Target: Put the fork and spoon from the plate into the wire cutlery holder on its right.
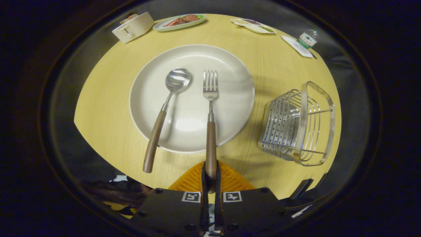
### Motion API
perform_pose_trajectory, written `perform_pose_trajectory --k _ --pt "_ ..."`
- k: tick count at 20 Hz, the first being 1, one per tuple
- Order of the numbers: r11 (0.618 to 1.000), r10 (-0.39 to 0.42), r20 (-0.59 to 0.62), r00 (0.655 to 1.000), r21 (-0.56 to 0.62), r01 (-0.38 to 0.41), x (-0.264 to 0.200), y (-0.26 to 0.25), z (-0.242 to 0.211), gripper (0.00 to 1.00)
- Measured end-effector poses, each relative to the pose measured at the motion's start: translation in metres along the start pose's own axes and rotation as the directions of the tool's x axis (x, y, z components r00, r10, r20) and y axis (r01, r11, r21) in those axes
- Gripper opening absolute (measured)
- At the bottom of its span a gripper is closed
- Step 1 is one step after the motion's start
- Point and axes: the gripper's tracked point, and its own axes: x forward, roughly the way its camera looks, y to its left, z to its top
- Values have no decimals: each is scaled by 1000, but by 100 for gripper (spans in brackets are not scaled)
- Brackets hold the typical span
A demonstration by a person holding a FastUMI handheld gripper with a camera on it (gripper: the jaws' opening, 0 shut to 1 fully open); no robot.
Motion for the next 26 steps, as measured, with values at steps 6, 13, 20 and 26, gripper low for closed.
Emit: perform_pose_trajectory --k 6,13,20,26 --pt "1000 -6 38 999 6 6 -20 -8 -1 6" --pt "996 40 164 986 77 -53 -74 -16 21 6" --pt "986 -37 164 986 165 10 -110 -65 -3 6" --pt "977 -89 36 995 198 80 -109 -95 -51 6"
